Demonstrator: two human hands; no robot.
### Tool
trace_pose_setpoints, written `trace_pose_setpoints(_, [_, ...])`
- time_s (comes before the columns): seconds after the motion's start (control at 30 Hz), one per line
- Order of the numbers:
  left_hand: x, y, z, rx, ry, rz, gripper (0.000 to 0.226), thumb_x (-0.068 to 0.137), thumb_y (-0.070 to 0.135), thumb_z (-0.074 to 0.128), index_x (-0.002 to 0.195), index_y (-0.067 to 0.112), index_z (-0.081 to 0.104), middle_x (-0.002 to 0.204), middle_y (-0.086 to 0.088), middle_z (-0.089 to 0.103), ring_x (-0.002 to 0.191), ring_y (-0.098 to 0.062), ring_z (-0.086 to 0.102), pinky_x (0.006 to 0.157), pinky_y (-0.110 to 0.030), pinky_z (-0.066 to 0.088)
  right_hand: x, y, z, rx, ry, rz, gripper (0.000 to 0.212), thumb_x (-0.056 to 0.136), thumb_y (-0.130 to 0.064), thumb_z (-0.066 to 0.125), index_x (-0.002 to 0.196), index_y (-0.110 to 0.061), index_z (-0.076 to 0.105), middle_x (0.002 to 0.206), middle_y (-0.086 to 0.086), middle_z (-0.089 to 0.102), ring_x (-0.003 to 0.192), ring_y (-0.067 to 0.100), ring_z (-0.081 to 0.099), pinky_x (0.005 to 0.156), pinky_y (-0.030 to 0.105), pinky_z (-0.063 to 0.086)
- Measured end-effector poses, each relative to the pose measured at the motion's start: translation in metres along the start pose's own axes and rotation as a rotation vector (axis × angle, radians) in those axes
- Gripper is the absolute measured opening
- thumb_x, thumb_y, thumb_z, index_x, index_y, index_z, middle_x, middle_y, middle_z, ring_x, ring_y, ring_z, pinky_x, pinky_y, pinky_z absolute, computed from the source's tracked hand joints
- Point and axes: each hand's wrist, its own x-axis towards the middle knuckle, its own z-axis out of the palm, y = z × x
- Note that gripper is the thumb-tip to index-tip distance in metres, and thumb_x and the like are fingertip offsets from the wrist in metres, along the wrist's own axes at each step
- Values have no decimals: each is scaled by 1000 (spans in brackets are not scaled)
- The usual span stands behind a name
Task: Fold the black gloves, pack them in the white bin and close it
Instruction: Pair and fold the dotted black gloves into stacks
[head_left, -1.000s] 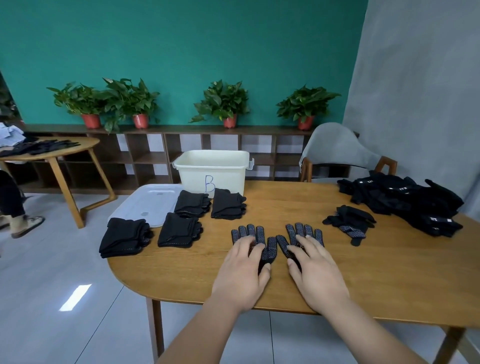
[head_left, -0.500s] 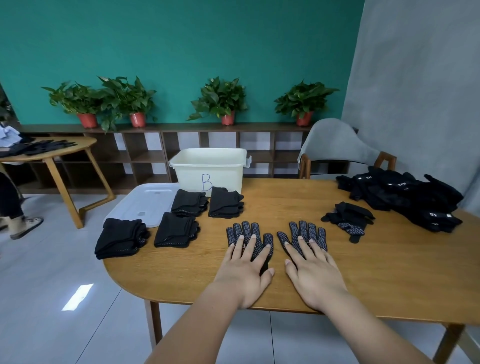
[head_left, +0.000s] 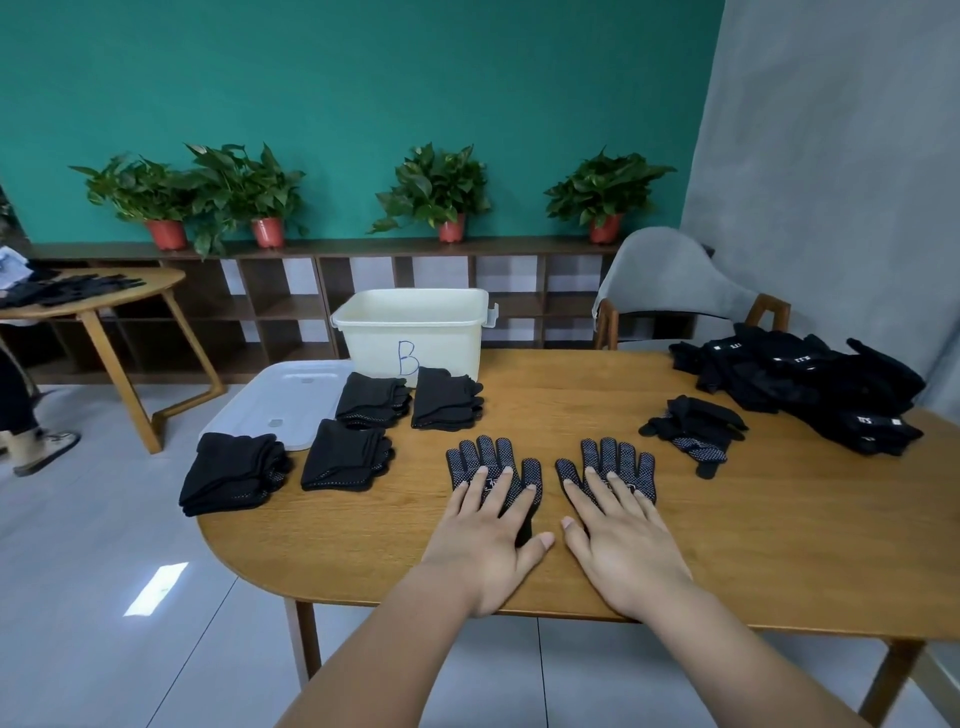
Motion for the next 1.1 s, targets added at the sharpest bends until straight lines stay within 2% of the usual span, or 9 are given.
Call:
trace_pose_setpoints(0.07, [-4, -1, 1, -44, 132, 31, 76, 104, 73, 6, 169, 34, 13, 177, 7, -1, 162, -20, -15, 132, -44, -3, -4, -2, 1, 32, 112, 3, 68, 102, -56, 3, 164, -38, 25, 174, -7, 13, 161, 16, 3, 131, 38, 6])
trace_pose_setpoints(0.13, [-10, -1, 2, -65, 326, 101, 66, 109, 64, 17, 161, 29, 40, 168, 8, 31, 158, -19, 16, 130, -42, 17, -9, -4, 1, 63, 285, 16, 68, 101, -51, 12, 151, -32, 54, 163, -5, 42, 155, 19, 27, 126, 39, 26])
trace_pose_setpoints(0.23, [-17, 0, 7, -53, 513, 221, 43, 111, 46, 34, 123, 25, 70, 124, 10, 57, 119, -15, 49, 103, -38, 44, -12, -2, 8, 67, 478, -33, 52, 102, -41, 31, 116, -22, 77, 123, -5, 67, 120, 20, 56, 94, 40, 52])
trace_pose_setpoints(0.3, [-19, 0, 10, -58, 533, 211, 37, 109, 41, 37, 107, 26, 71, 108, 11, 56, 103, -14, 49, 92, -37, 46, -12, -1, 11, 74, 486, -47, 45, 100, -37, 36, 107, -21, 78, 110, -7, 66, 106, 19, 58, 82, 38, 53])
trace_pose_setpoints(0.53, [-22, -1, 8, -134, 579, 83, 25, 102, 38, 48, 106, 27, 70, 106, 13, 55, 101, -13, 50, 87, -30, 43, -16, 1, 12, 138, 558, -86, 16, 92, -19, 64, 102, -20, 77, 105, -8, 62, 102, 17, 56, 78, 35, 55])
trace_pose_setpoints(0.73, [-17, -5, 4, -188, 446, -81, 26, 100, 50, 55, 114, 37, 71, 108, 20, 55, 108, -7, 49, 94, -28, 37, -14, 1, 12, 98, 523, -51, 13, 93, -22, 63, 94, -25, 75, 96, -11, 60, 94, 14, 56, 74, 31, 53])
trace_pose_setpoints(0.9, [-14, 4, -8, -272, 433, -219, 8, 98, 40, 62, 92, 40, 67, 91, 20, 57, 101, -5, 52, 90, -30, 34, -15, 1, 11, 125, 518, -67, 14, 92, -23, 62, 96, -25, 76, 96, -11, 60, 94, 13, 55, 74, 30, 53])
trace_pose_setpoints(1.0, [-9, 16, -5, -463, 499, -250, 10, 96, 37, 64, 87, 39, 65, 80, 19, 64, 88, -2, 57, 91, -33, 41, -17, 2, 9, 186, 517, -56, 15, 93, -27, 61, 99, -26, 75, 98, -14, 59, 97, 10, 54, 76, 28, 52])
trace_pose_setpoints(1.1, [-5, 25, 4, -795, 563, -236, 11, 90, 33, 71, 82, 40, 68, 83, 24, 69, 75, 0, 63, 89, -45, 53, -20, 3, 3, 254, 484, -67, 28, 100, -47, 50, 106, -33, 74, 103, -19, 57, 104, 5, 49, 84, 27, 49])
